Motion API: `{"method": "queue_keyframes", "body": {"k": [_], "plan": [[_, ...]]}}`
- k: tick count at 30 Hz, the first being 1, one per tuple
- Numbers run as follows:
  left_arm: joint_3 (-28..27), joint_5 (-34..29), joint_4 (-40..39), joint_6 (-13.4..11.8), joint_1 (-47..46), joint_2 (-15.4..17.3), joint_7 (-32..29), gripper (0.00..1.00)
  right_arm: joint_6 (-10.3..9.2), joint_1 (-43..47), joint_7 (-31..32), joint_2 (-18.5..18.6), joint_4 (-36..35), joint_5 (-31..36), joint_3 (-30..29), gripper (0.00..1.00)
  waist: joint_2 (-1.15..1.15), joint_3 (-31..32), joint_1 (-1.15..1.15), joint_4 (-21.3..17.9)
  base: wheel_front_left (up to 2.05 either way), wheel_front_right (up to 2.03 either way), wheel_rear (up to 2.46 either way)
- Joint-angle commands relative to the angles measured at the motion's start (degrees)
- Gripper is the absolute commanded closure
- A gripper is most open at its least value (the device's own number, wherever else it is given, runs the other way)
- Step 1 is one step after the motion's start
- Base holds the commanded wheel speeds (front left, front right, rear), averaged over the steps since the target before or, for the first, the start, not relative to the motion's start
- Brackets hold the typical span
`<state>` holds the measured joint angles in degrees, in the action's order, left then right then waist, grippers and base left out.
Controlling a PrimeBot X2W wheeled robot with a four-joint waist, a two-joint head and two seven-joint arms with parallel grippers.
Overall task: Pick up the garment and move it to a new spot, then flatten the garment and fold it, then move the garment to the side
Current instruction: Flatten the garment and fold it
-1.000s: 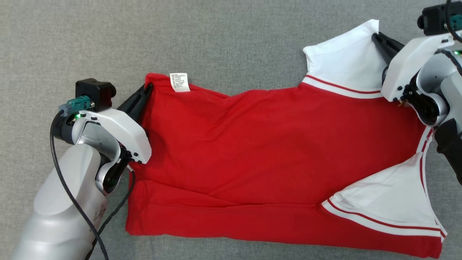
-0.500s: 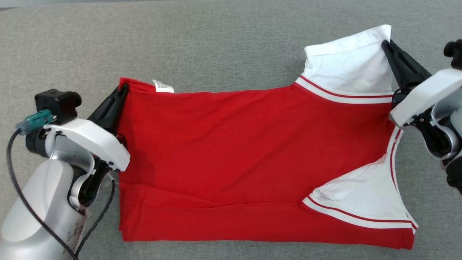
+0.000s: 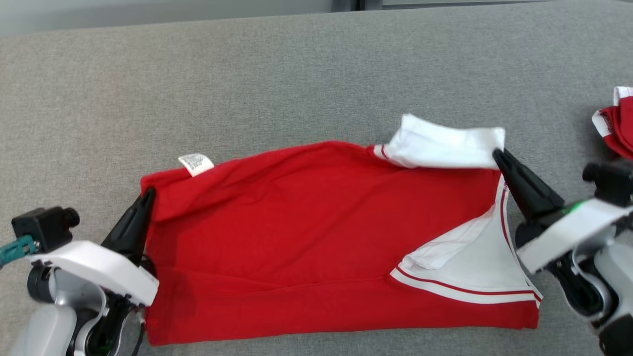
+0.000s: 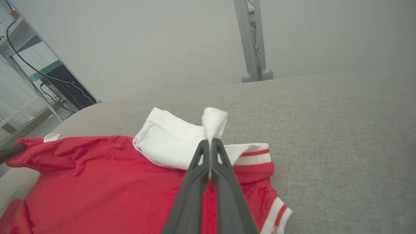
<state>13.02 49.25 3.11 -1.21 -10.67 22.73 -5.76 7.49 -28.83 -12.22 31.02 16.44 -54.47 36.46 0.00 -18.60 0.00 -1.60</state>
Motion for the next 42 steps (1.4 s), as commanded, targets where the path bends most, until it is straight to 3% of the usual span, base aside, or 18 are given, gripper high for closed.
{"method": "queue_keyframes", "body": {"k": [1,7,14,21,22,23,24,25,26,27,37,42], "plan": [[-0.6,0.3,-0.9,-0.5,1.4,0.6,0.4,1.00,0.02,2.4,-0.3,0.2,-1.2,0.2,-1.3,1.00,0.00,0.2,0.00,-0.3,0.00,0.00,0.00],[-2.3,2.4,-5.1,-1.9,6.7,0.5,0.8,1.00,0.01,13.2,1.1,-1.3,-7.5,2.1,-8.2,1.00,0.00,0.7,0.00,-0.8,0.00,0.00,0.00],[-3.3,3.3,-7.4,-3.6,11.1,0.9,0.5,1.00,0.02,23.1,4.9,-5.6,-13.3,5.1,-15.6,1.00,0.00,0.9,0.00,-1.6,0.00,0.00,0.00],[-2.3,4.6,-6.4,-4.2,13.6,-0.6,-0.1,1.00,0.02,26.6,8.4,-9.3,-14.5,8.4,-17.9,1.00,0.00,0.6,0.00,-2.2,0.00,0.00,0.00],[-2.2,4.9,-5.9,-4.3,13.9,-1.0,0.0,1.00,0.02,26.9,8.7,-10.0,-14.3,8.8,-18.2,0.93,0.00,0.7,0.00,-2.2,0.00,0.00,0.00],[-2.0,4.8,-5.2,-4.4,14.1,-1.0,0.0,1.00,0.02,27.1,9.0,-10.6,-14.3,9.3,-18.4,0.75,0.00,0.7,0.00,-2.3,0.00,0.00,0.00],[-1.9,4.6,-4.7,-4.4,14.5,-1.0,0.1,0.94,0.02,27.4,9.1,-10.9,-14.2,10.0,-18.7,0.37,0.00,0.8,0.00,-2.3,0.00,0.00,0.00],[-1.8,4.4,-4.2,-4.7,14.7,-1.4,0.5,0.52,0.02,27.8,9.1,-11.4,-14.0,10.2,-19.1,0.00,0.00,0.9,0.00,-2.3,0.00,0.00,0.00],[-1.6,4.0,-3.8,-4.8,14.6,-1.6,0.8,0.07,0.02,28.0,8.9,-11.9,-14.0,10.4,-19.5,0.00,0.00,1.0,0.00,-2.2,0.00,0.00,0.00],[-1.2,3.2,-3.5,-5.0,14.5,-1.6,1.2,0.00,0.02,28.1,8.2,-12.2,-14.2,11.3,-20.1,0.00,0.00,1.1,0.00,-2.2,0.00,0.00,0.00],[-2.8,-6.5,-6.6,-10.3,11.2,-3.5,14.1,0.00,0.02,26.4,0.8,-15.7,-18.3,22.2,-29.9,0.00,0.00,2.9,0.00,-2.2,0.00,0.00,0.00],[-3.6,-12.6,-9.7,-13.0,8.2,-3.2,18.7,0.00,0.02,24.6,0.2,-17.8,-19.9,28.7,-34.8,0.00,0.00,3.9,0.00,-1.7,0.00,0.00,0.00]]}}
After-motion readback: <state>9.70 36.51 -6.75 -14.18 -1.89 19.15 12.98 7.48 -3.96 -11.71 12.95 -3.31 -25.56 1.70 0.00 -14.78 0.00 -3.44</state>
